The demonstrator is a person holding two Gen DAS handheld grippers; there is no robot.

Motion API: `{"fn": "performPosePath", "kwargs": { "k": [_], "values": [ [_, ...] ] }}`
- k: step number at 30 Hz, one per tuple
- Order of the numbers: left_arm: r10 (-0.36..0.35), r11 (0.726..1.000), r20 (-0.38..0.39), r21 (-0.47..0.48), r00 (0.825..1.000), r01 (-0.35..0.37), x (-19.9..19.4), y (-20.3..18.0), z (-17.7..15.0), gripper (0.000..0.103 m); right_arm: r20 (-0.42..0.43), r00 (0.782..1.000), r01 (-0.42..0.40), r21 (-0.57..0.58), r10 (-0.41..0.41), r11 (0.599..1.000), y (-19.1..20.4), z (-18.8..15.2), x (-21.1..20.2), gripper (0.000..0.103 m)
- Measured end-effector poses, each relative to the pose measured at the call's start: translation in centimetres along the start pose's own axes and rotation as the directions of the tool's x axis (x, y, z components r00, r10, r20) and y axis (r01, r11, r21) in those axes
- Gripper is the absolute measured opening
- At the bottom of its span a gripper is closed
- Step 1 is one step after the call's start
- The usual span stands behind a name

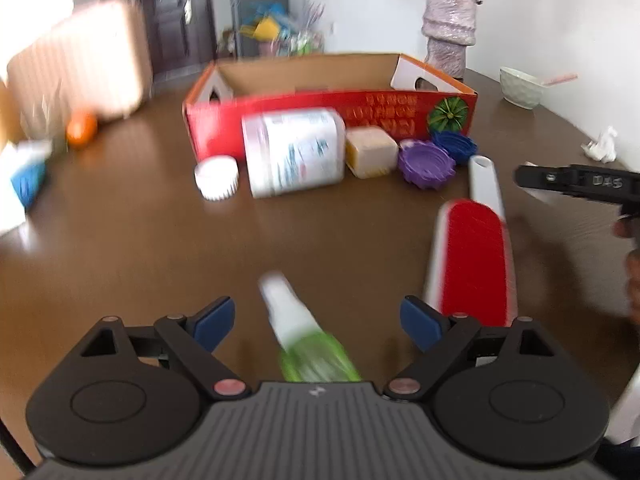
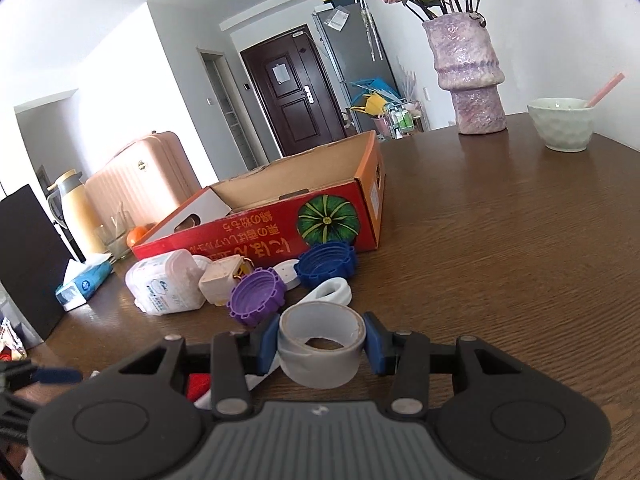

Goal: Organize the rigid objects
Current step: 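Grasp the green spray bottle with the left gripper and lift it, then carry the spray bottle and tape roll into the box and release both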

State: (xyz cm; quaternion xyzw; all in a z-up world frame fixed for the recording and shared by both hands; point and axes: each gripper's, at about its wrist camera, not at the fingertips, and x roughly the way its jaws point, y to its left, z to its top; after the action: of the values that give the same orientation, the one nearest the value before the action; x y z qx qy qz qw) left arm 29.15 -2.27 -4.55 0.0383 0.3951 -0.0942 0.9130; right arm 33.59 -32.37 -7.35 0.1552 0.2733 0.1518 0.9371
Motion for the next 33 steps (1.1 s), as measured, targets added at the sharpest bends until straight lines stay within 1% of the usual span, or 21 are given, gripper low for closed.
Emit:
{"fn": "performPosePath", "kwargs": {
  "k": [1,2,3,4,5,6,7,9,10,11,15,18,23,26,29,33],
  "values": [
    [0.003,1.0,-0.025,-0.015,1.0,-0.003,-0.2,-0.2,-0.4,0.09,0.002,1.0,-0.002,-0.004,0.002,1.0,0.1,0.0,-0.1,0.043],
    [0.018,1.0,-0.029,-0.018,0.999,-0.019,-0.6,-0.4,-1.0,0.076,0.003,1.0,-0.003,-0.01,0.003,1.0,0.2,0.0,-0.1,0.043],
    [0.037,0.999,-0.026,0.0,0.999,-0.037,-0.9,-0.6,-1.6,0.059,0.005,1.0,-0.005,-0.015,0.005,1.0,0.4,0.0,-0.2,0.043],
    [0.052,0.999,-0.006,0.005,0.999,-0.052,-1.4,-0.7,-2.1,0.04,0.005,1.0,-0.007,-0.02,0.007,1.0,0.5,-0.1,-0.3,0.043],
    [0.045,0.999,-0.01,-0.004,0.999,-0.045,-1.7,-0.6,-2.6,0.032,0.005,1.0,-0.007,-0.024,0.007,1.0,0.7,-0.1,-0.4,0.043],
    [0.036,0.999,-0.022,-0.015,0.999,-0.037,-2.0,-0.3,-2.8,0.033,0.004,1.0,-0.007,-0.03,0.007,1.0,0.8,-0.2,-0.5,0.043],
    [0.045,0.999,-0.033,-0.013,0.998,-0.045,-2.3,-0.3,-3.0,0.033,0.003,1.0,-0.009,-0.037,0.009,0.999,0.9,-0.3,-0.6,0.043],
    [0.069,0.997,-0.037,0.026,0.997,-0.068,-2.9,-0.6,-3.4,0.038,0.001,1.0,-0.009,-0.048,0.009,0.999,1.2,-0.4,-0.7,0.043],
    [0.078,0.996,-0.028,0.036,0.997,-0.077,-3.1,-0.7,-3.6,0.038,0.0,1.0,-0.01,-0.051,0.01,0.999,1.4,-0.6,-0.8,0.043],
    [0.08,0.996,-0.016,0.032,0.997,-0.08,-3.2,-0.8,-3.9,0.032,-0.002,1.0,-0.009,-0.053,0.009,0.999,1.6,-0.7,-0.8,0.043],
    [0.075,0.997,0.0,-0.016,0.997,-0.075,-3.5,-0.3,-4.0,0.031,0.009,1.0,-0.008,-0.072,0.008,0.997,2.5,-1.1,-1.9,0.043],
    [0.108,0.994,0.056,-0.028,0.993,-0.106,-4.2,-0.1,-3.5,0.031,0.033,0.999,0.002,-0.102,0.002,0.995,3.1,-1.5,-3.2,0.043],
    [0.2,0.979,0.171,0.012,0.965,-0.205,-5.8,-0.8,-2.6,0.031,0.064,0.998,0.013,-0.124,-0.005,0.992,3.7,-1.9,-5.0,0.043],
    [0.208,0.977,0.234,-0.008,0.95,-0.212,-6.8,-0.6,-1.6,0.031,0.099,0.995,0.023,-0.146,-0.008,0.989,4.1,-1.8,-6.0,0.043],
    [0.229,0.972,0.307,-0.022,0.924,-0.234,-7.8,-0.5,-0.2,0.031,0.136,0.991,0.028,-0.165,-0.005,0.986,4.4,-1.3,-6.8,0.043],
    [0.23,0.973,0.388,-0.059,0.893,-0.224,-8.5,-0.1,2.0,0.031,0.179,0.984,0.036,-0.192,-0.001,0.981,4.7,-0.2,-7.4,0.043]
  ]
}}
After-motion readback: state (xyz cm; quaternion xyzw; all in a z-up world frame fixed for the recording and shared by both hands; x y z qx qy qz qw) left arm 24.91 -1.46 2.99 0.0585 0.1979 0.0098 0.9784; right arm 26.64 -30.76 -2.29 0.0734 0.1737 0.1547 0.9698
